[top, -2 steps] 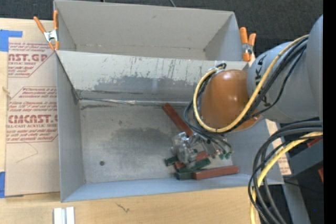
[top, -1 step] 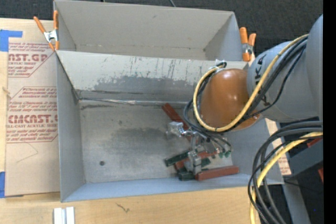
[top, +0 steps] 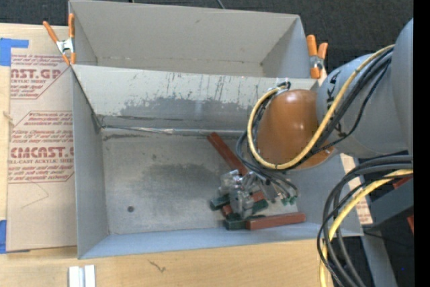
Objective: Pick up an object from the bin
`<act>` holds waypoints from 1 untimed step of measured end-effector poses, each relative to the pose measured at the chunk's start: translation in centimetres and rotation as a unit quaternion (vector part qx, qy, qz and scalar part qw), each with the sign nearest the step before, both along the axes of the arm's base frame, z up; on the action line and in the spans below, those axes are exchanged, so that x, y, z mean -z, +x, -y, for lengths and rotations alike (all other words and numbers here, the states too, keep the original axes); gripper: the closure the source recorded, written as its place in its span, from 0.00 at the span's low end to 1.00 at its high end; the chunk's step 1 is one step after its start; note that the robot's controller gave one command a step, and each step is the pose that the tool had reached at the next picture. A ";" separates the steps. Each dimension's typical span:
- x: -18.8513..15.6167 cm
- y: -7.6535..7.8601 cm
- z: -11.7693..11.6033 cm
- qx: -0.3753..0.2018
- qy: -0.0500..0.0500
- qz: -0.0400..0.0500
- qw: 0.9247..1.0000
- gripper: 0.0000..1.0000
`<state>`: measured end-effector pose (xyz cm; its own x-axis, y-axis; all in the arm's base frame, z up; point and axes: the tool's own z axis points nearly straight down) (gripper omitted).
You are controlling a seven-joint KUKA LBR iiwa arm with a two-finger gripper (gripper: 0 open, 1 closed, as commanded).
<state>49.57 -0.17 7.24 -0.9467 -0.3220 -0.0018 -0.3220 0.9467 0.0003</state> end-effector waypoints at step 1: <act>0.0 0.0 0.0 0.000 0.000 0.000 1.000 1.00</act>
Offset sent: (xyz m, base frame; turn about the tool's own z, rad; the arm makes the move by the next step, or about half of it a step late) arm 0.0048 -0.0236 0.1875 -0.0311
